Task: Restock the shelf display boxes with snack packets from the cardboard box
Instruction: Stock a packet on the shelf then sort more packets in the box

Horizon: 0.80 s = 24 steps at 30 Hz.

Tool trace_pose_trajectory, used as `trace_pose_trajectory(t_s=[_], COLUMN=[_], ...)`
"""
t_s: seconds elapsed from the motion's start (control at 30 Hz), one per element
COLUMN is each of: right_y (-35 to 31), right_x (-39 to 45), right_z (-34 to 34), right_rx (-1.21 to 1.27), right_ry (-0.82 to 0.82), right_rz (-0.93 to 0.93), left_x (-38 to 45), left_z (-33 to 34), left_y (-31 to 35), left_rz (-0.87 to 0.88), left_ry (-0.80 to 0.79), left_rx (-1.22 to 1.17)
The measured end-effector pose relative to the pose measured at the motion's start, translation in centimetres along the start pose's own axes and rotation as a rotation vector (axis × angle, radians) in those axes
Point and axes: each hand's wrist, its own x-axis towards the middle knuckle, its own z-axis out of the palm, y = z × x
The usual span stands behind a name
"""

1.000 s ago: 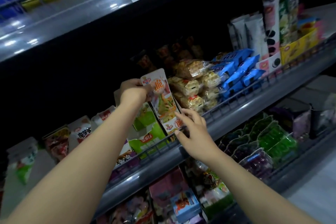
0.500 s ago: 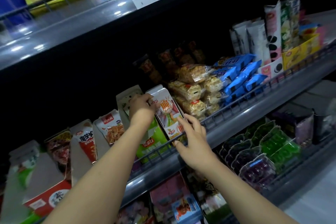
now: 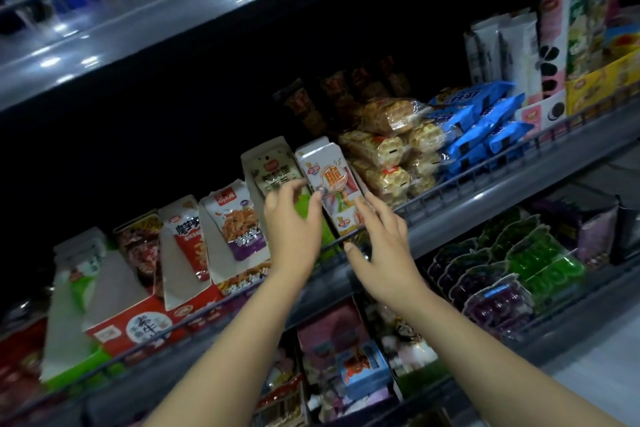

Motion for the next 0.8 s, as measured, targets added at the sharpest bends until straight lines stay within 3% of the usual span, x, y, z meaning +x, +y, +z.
trace_pose_trajectory(t_s=[0.27,0.47,0.8], right_y=[-0.7,1.2,10.4], right_x=[-5.6,-13.4,-27.4], right_z=[3.3,8.2,15.0], right_rx=[-0.031,-0.020,-0.096], right_ry=[0.033,-0.069,-0.293], right_rz=[-0.019,0.122,0.539], left_x=[-10.5,-20.6,-34.9], left_z=[-3.6,-3.5,0.6], left_y=[-2.6,-8.7,-19.9], left_rz=[-0.071,-0.335,-0.880], left_ry=[0.005,0.013,-0.217], left_rx=[-0.175,-0.191,-0.024])
